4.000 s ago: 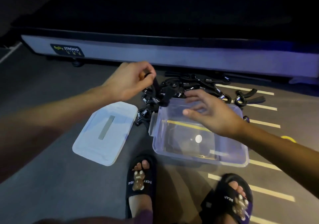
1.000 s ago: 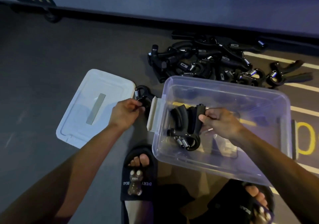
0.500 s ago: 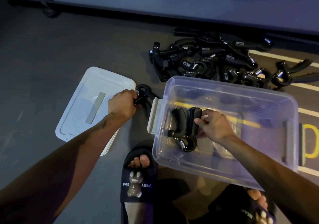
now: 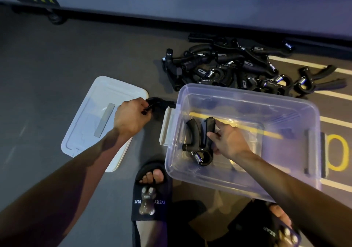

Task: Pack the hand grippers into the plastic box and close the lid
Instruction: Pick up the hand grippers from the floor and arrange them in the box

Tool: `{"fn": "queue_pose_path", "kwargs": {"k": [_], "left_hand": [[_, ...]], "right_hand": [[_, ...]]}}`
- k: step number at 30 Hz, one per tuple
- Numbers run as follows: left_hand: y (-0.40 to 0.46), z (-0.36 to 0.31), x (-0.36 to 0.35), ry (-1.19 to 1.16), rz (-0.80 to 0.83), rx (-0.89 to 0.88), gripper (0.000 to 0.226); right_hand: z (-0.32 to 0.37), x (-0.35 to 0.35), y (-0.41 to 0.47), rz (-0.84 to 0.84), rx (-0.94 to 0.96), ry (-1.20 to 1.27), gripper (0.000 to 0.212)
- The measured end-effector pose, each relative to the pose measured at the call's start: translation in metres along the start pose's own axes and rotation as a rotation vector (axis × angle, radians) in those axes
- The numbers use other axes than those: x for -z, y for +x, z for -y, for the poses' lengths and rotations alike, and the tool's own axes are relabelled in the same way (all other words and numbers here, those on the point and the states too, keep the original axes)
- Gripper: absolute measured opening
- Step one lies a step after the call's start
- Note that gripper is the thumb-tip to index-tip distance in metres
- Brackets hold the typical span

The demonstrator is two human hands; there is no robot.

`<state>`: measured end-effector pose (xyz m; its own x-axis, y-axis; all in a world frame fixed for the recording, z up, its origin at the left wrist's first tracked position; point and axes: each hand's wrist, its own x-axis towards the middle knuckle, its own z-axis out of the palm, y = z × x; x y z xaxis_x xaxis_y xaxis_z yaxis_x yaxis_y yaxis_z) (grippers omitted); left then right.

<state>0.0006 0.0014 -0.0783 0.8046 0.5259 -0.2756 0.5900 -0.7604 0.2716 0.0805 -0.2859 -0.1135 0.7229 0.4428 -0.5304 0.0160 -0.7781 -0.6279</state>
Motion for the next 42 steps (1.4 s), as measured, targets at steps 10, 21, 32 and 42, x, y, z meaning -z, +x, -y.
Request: {"fn": "queue_pose_path", "kwargs": {"k": [10,21,32,42], "left_hand": [[-0.031,0.012,0.074,-0.626,-0.255,0.078,0.008],[-0.084,-0.046,0.092,-1.007,0.117,-0.168,0.022],[-0.068,-0.051,0.065,-0.778,0.172,-0.236,0.012],[-0.054,-0.045,0.033,-0.652,0.167,-0.184,0.032]], "right_hand": [[0.041,0.033,-0.031,-0.202,0.067,-0.035,0.019],[0.117,0.064,-0.083,-0.177,0.434,0.624,0.022],[0.059,0.074,-0.059,-0.038,0.231,0.493,0.020],[0.023,0.035,-0.025,0.070,-0.076,0.326,0.008]]}}
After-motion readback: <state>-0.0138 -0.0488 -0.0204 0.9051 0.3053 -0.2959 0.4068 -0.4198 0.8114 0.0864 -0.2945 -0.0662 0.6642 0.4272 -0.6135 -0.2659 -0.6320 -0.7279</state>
